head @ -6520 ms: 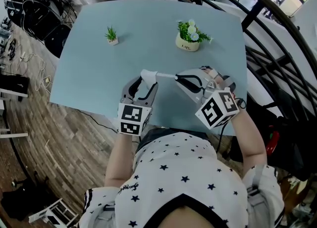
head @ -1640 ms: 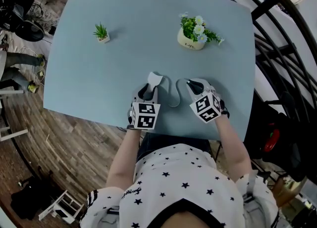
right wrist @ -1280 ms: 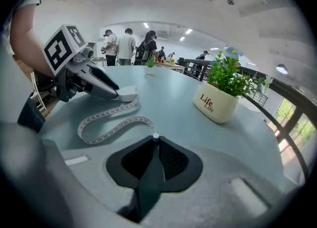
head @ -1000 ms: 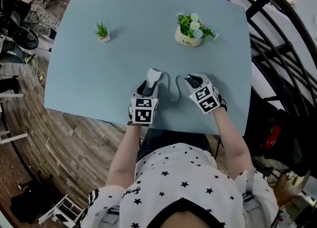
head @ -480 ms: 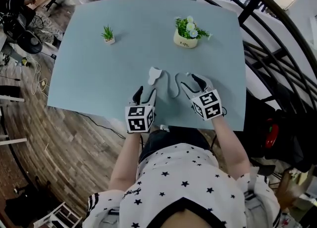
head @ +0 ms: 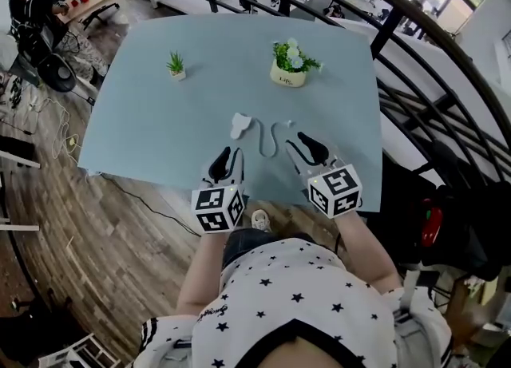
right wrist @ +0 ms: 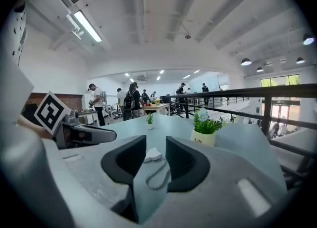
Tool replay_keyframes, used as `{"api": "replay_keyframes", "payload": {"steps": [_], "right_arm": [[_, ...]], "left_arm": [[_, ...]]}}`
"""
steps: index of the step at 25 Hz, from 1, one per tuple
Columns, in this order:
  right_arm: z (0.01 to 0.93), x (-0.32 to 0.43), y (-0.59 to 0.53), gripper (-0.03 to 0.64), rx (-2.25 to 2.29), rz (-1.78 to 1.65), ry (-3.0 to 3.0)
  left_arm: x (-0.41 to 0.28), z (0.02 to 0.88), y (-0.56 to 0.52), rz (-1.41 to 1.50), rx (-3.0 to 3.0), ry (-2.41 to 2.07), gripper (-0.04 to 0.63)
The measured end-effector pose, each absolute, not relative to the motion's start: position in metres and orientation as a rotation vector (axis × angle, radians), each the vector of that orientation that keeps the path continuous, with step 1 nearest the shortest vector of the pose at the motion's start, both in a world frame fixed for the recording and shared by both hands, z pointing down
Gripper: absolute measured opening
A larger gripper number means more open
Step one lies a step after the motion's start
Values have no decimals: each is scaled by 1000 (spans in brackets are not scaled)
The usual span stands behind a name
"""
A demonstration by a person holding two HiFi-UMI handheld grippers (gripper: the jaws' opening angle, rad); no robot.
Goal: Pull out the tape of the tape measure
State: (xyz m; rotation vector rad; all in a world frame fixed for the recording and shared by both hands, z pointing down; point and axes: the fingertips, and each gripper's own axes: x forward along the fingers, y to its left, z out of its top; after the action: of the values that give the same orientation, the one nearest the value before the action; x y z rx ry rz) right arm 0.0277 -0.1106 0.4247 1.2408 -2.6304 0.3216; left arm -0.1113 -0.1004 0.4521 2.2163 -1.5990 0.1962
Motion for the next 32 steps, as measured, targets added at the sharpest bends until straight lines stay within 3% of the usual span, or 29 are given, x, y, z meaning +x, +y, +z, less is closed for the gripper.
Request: {"api": "replay_keyframes", "payload": {"steps": [2,5,21,32], "right_arm": [[412,37,-93,70,1257,295,-2645],[401,51,-66,8,1285,276,-2650],[378,98,89,6,1235,228,-2723],[376,105,139,6,1244,227,-2755]], "left_arm": [[-101,438,-84,168,2229,-1610,62],[-88,425,-58,135,2234,-1623,28],[-29,407,88,116,2244,-1663,8],[-14,407,142,117,2272,-1633,8]]}}
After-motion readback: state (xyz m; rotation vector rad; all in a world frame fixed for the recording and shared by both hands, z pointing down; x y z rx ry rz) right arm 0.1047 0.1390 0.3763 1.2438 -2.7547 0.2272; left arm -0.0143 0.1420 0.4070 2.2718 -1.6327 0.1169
